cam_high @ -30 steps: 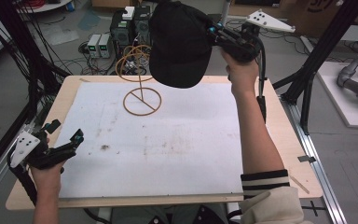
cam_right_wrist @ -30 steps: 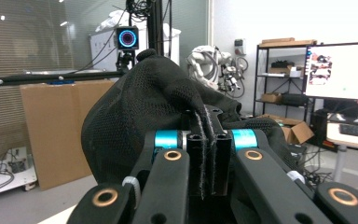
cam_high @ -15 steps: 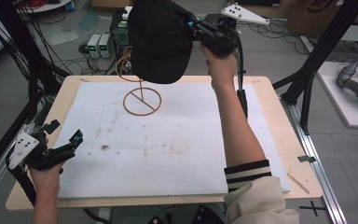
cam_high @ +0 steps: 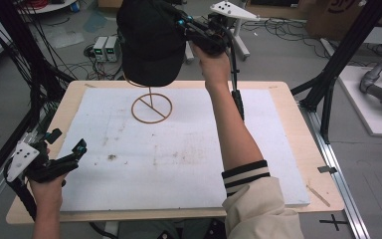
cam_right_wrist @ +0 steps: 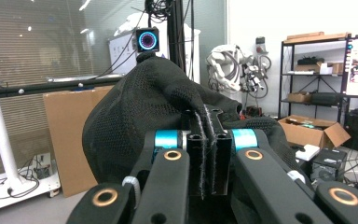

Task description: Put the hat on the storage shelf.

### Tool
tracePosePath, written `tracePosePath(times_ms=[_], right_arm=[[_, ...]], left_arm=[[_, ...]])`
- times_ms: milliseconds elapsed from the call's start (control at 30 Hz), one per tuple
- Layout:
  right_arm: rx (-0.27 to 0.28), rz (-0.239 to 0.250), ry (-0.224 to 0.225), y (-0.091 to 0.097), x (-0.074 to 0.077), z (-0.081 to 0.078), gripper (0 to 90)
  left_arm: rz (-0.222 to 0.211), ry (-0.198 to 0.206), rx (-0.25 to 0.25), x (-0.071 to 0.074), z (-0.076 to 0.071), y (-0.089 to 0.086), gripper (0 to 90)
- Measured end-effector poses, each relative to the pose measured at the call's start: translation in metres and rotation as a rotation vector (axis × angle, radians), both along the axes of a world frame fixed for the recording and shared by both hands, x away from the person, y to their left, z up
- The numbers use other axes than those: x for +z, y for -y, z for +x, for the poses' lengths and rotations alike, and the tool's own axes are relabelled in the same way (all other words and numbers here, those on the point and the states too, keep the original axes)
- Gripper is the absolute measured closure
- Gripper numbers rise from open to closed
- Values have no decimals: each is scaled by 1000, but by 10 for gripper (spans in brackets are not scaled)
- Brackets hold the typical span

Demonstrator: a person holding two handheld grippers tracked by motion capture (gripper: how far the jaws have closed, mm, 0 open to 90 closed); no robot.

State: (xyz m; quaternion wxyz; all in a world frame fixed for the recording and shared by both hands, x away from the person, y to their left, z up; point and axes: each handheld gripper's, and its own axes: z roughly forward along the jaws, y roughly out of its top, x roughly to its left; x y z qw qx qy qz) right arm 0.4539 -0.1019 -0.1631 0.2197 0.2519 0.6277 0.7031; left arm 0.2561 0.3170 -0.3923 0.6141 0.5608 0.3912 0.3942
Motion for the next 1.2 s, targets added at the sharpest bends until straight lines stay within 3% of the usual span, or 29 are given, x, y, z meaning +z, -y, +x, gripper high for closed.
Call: tracePosePath(times_ms=[567, 900, 1200], right_arm=[[0, -11, -9, -34, -16, 16, 890], [-4, -4, -50, -42, -32, 26, 889], [-20, -36, -92, -46, -48, 35, 887]], left_arm=[[-12, 0, 13, -1, -5, -8, 110], [-21, -2, 15, -2, -5, -9, 110], [-19, -8, 19, -3, -5, -10, 110]])
